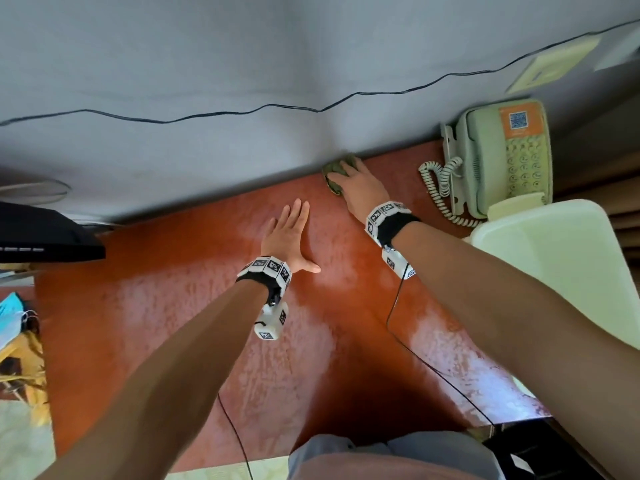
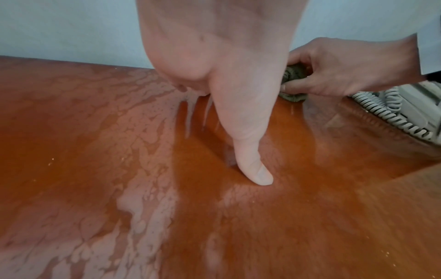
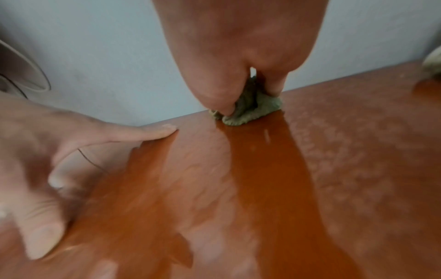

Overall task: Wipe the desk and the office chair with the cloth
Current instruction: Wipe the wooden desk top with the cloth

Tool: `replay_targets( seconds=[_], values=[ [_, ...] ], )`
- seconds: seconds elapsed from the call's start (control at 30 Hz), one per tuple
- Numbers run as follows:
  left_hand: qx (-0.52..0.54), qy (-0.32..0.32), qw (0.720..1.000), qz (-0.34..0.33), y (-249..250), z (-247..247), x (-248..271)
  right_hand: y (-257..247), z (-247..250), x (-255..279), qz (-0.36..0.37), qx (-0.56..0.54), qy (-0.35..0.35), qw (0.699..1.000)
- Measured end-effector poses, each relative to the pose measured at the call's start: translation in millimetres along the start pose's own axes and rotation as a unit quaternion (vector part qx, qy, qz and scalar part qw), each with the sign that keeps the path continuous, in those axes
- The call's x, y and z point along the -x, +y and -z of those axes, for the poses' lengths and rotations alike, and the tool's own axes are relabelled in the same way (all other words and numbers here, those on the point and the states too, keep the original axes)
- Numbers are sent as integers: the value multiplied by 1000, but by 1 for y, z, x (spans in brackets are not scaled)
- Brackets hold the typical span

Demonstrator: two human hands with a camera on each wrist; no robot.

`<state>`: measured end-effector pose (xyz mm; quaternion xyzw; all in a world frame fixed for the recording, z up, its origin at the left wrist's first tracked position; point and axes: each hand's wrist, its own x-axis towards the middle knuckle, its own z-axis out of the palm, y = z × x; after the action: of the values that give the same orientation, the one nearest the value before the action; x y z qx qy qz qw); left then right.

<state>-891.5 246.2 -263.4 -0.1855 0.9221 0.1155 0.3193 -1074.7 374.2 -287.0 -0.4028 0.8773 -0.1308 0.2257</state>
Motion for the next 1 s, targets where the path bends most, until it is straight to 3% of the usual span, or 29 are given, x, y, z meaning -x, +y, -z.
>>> replay_targets(
  seconds=[0.23, 0.53, 0.63, 0.8, 1.0],
  values=[
    [-17, -31, 999, 37, 16, 10, 1, -25, -21, 63, -228, -44, 25, 972],
    [-36, -43, 998, 36, 22, 17, 5, 3, -42, 148, -366, -69, 104, 922],
    [-29, -40, 998, 34, 22, 17, 6, 10, -42, 154, -382, -41, 96, 918],
    [-24, -27, 999, 27, 19, 15, 6, 16, -19, 120, -373, 46, 64, 924],
    [-22, -17, 999, 20, 15, 11, 5, 12, -11, 95, -381, 70, 45, 921]
  ],
)
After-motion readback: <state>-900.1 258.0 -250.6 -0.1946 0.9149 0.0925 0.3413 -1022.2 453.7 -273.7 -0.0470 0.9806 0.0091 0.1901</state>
